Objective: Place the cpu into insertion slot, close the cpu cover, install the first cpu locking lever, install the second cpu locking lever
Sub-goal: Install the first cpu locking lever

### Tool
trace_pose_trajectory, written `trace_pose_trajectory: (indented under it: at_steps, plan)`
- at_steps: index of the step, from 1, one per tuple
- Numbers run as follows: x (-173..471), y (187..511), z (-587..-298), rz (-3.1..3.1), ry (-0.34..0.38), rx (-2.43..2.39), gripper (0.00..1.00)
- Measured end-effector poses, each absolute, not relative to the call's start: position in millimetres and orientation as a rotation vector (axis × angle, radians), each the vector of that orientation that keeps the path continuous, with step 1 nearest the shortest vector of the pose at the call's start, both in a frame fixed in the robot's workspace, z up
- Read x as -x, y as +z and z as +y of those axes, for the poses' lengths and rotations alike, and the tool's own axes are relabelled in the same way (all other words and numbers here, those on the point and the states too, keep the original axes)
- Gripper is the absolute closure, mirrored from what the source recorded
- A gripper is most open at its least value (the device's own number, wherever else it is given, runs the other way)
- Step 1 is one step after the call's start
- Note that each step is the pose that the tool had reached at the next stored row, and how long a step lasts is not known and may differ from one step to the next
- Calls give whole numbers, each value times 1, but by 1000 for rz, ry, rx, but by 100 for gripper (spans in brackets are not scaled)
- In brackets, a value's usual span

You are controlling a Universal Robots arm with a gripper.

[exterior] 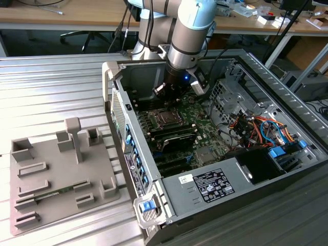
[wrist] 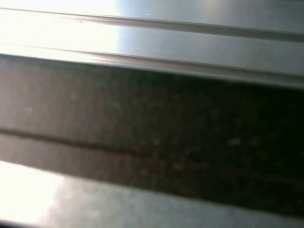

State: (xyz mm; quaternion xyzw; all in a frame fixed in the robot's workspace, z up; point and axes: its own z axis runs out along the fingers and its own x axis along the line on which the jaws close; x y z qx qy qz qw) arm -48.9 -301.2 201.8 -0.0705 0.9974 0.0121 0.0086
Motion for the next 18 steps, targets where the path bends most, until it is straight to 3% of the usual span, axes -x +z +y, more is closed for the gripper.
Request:
trace_pose_trajectory:
  at_steps: [18]
  plan:
    - [48,201,-299,3118,34,221,89]
